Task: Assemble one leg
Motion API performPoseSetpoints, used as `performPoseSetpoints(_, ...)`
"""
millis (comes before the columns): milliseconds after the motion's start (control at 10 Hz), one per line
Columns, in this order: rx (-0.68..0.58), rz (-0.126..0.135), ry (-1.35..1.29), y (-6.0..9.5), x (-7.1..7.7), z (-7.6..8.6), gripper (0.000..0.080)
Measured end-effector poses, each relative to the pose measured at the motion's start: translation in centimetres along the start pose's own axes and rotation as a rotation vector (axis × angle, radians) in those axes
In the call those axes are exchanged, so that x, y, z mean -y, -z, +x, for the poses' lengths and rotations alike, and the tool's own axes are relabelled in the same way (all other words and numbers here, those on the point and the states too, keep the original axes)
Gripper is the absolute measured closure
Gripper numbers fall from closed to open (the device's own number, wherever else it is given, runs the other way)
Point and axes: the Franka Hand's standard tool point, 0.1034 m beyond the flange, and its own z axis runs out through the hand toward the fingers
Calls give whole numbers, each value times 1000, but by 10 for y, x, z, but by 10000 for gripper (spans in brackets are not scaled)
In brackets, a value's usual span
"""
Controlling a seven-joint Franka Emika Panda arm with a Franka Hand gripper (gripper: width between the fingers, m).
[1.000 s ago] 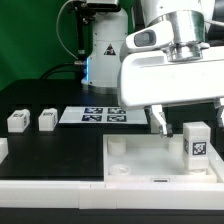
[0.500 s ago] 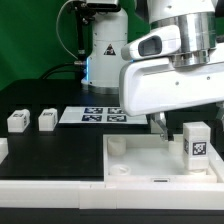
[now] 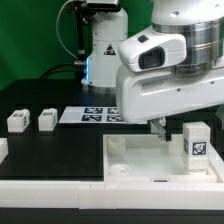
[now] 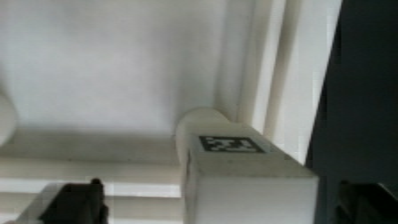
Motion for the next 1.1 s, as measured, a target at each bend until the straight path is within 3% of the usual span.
performPoseSetpoints(100, -3, 0, -2, 0, 5, 1, 150)
performPoseSetpoints(300, -2, -1, 0, 0, 6, 1, 387)
performPoseSetpoints(400, -2, -1, -1, 0, 5, 1, 387)
performPoseSetpoints(500, -3, -1, -11, 0, 5, 1, 504)
performPoseSetpoints(800, -3, 1, -134, 0, 5, 1, 504)
performPoseSetpoints(1100, -17, 3, -597, -1, 11, 3, 504)
